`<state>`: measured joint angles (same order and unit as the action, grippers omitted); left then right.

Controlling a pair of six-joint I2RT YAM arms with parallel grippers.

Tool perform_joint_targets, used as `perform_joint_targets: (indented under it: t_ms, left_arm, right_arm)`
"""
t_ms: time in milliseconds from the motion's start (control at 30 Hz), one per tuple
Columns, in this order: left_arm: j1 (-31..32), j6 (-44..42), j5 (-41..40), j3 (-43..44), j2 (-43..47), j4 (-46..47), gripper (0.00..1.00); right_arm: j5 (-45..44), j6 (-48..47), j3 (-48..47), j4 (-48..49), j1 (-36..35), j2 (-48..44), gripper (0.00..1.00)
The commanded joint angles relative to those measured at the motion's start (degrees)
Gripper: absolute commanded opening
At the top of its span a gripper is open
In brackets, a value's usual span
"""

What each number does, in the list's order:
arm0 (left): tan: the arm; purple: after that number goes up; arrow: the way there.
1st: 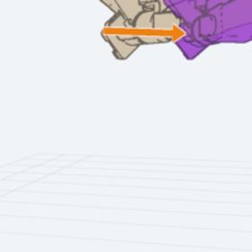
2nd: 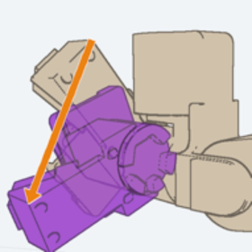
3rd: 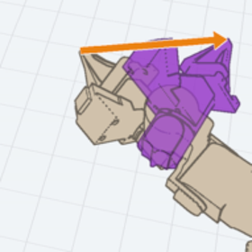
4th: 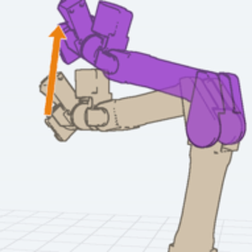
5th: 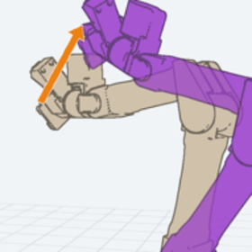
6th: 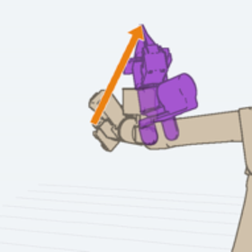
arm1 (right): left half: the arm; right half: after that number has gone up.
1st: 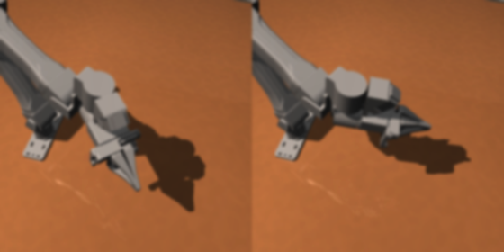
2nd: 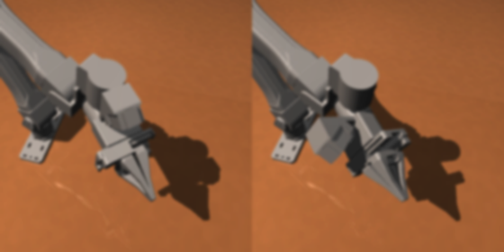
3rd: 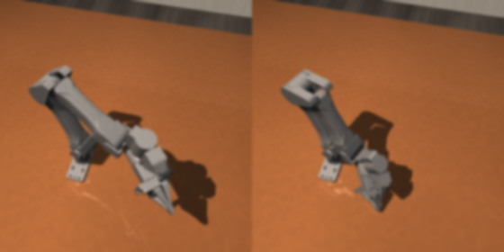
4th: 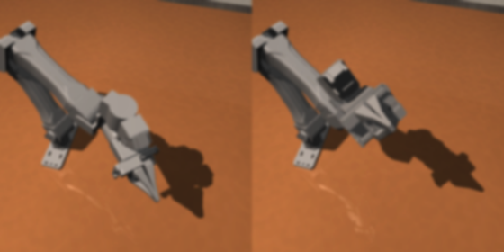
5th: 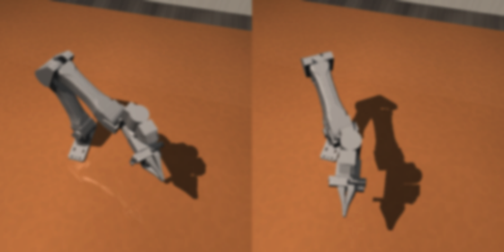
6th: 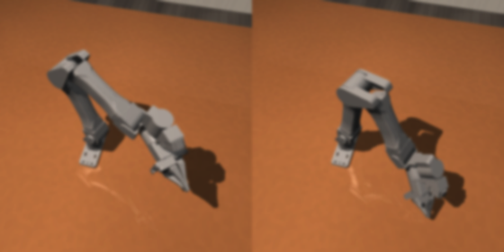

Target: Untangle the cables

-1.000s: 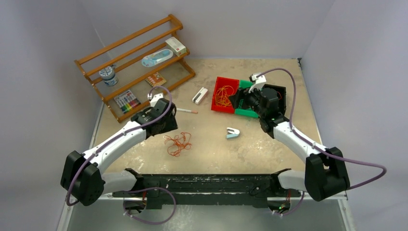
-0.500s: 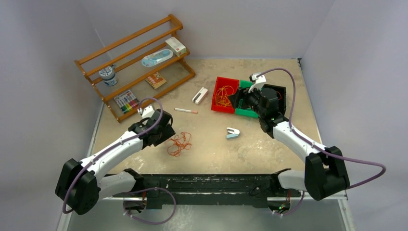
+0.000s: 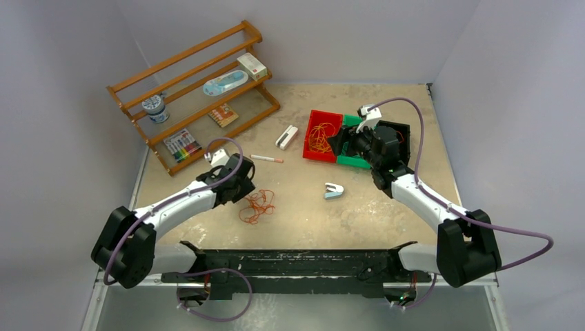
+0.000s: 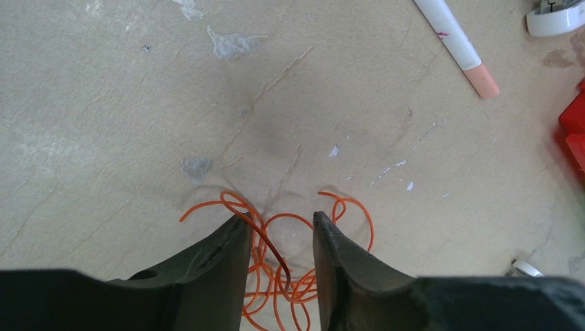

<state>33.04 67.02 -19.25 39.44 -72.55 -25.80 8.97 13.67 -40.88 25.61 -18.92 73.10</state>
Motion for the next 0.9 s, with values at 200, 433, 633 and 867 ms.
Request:
perform_joint_targets:
  t_ms: [200, 433, 633, 867]
  left_arm:
    - [0.08, -3.63, -7.23, 2.31, -1.46, 1.49, 0.08]
    - [0.05, -12.44, -8.61, 9.51, 1.62, 0.19, 0.0]
    - [0.09, -21.51, -6.2, 17.23, 4.95, 0.68, 0.0]
    - [0.04, -26.89, -0.37, 23.4, 6.02, 1.47, 0.0]
  right_arm:
    - [1.51, 0.0, -0.59, 3.45, -0.18, -3.14, 0.77]
    - [12.07, -2.48, 3.8, 13.72, -0.15, -4.66, 0.79]
    - [18.65, -5.32, 5.98, 22.52, -4.27, -2.75, 0.81]
    - [21.49, -10.15, 4.75, 31.44, -12.36, 1.49, 0.84]
